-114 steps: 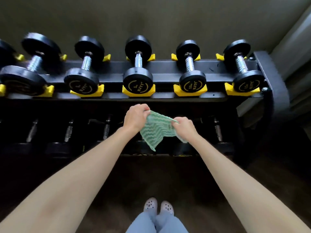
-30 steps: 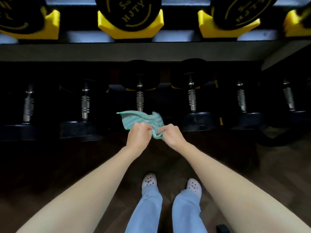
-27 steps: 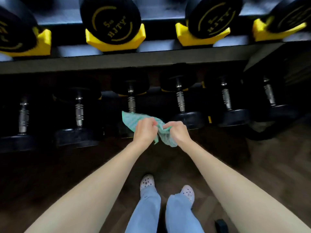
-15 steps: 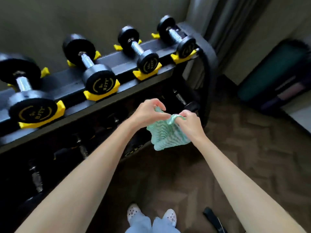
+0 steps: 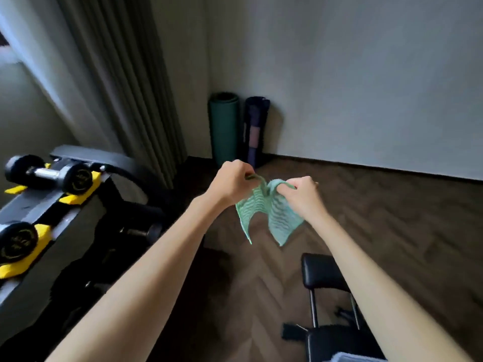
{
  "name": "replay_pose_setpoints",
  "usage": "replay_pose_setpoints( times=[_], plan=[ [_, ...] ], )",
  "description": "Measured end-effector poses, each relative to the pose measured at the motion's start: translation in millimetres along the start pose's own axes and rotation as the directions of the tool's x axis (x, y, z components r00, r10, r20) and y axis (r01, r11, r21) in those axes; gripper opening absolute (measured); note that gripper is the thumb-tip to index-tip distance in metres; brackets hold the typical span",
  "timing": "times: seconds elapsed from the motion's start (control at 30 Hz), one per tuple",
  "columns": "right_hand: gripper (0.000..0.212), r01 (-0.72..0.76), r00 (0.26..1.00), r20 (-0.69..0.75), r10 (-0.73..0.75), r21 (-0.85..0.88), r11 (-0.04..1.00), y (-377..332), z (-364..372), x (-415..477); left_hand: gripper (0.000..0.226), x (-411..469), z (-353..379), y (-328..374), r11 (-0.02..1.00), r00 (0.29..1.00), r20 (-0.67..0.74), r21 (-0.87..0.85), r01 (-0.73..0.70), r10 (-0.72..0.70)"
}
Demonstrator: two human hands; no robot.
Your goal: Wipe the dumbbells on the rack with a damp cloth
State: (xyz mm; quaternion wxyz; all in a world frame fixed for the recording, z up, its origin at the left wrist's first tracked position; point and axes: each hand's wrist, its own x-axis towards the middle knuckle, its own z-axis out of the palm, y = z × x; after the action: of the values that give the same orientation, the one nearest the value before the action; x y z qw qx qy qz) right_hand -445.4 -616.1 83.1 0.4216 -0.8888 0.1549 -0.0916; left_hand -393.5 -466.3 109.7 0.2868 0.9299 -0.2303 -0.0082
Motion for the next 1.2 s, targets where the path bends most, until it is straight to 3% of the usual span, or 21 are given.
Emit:
replay_pose_setpoints(
  times=[0.1,0.2,0.3,0.47,0.6,0.67,0.73,0.8,0.87,0.93,1.07,1.2],
  plan=[
    [0.037,-0.127,0.986,-0.101,0.133,0.062,0.990,43.1,-49.6,-9.5,0.024,27.7,31.5,49.4,0.987,0.980,0.121,0.007,-0.163,0.161],
    [0.043,-0.253,0.921,-0.285,0.267,0.087,0.964,83.3,-93.5,-39.2,0.030,37.7,65.4,99.7,0.936,0.900,0.266,-0.033,-0.350,0.346],
    [0.039,-0.399,0.823,-0.409,0.396,0.082,0.913,120.6,-126.1,-84.9,0.027,32.2,107.1,143.2,0.856,0.754,0.426,-0.109,-0.506,0.500],
    [0.032,-0.608,0.651,-0.455,0.607,0.167,0.776,176.7,-151.8,-188.4,0.022,-11.3,185.0,200.7,0.718,0.452,0.631,-0.253,-0.649,0.631],
    [0.032,-0.731,0.499,-0.475,0.725,0.218,0.646,204.5,-155.6,-265.8,0.022,-58.7,227.4,232.9,0.676,0.235,0.757,-0.342,-0.653,0.610],
    [0.043,-0.745,0.474,-0.449,0.758,0.254,0.616,211.8,-151.5,-297.8,0.027,-80.1,239.9,245.5,0.683,0.197,0.793,-0.336,-0.649,0.577],
    [0.039,-0.792,0.409,-0.413,0.814,0.283,0.541,225.5,-146.1,-331.4,0.030,-100.2,256.6,251.7,0.648,0.115,0.832,-0.328,-0.687,0.543],
    [0.032,-0.836,0.366,-0.364,0.856,0.275,0.475,239.7,-139.0,-357.4,0.019,-114.0,282.6,254.2,0.626,-0.002,0.895,-0.314,-0.714,0.447],
    [0.035,-0.857,0.359,-0.263,0.895,0.287,0.428,249.7,-130.8,-372.6,0.024,-122.3,309.5,253.3,0.633,-0.089,0.942,-0.285,-0.720,0.323],
    [0.041,-0.860,0.366,-0.170,0.915,0.315,0.402,260.4,-118.7,-382.1,0.032,-130.4,330.6,253.0,0.552,-0.170,0.967,-0.248,-0.796,0.190],
    [0.041,-0.869,0.376,-0.064,0.924,0.322,0.376,298.9,-86.3,-397.4,0.036,-152.2,378.1,247.1,0.415,-0.188,0.979,-0.202,-0.887,0.076],
    [0.046,-0.885,0.331,-0.071,0.941,0.321,0.336,349.3,-56.3,-403.8,0.028,-173.4,430.3,234.5,0.334,-0.062,0.973,-0.135,-0.933,0.221]
  ],
)
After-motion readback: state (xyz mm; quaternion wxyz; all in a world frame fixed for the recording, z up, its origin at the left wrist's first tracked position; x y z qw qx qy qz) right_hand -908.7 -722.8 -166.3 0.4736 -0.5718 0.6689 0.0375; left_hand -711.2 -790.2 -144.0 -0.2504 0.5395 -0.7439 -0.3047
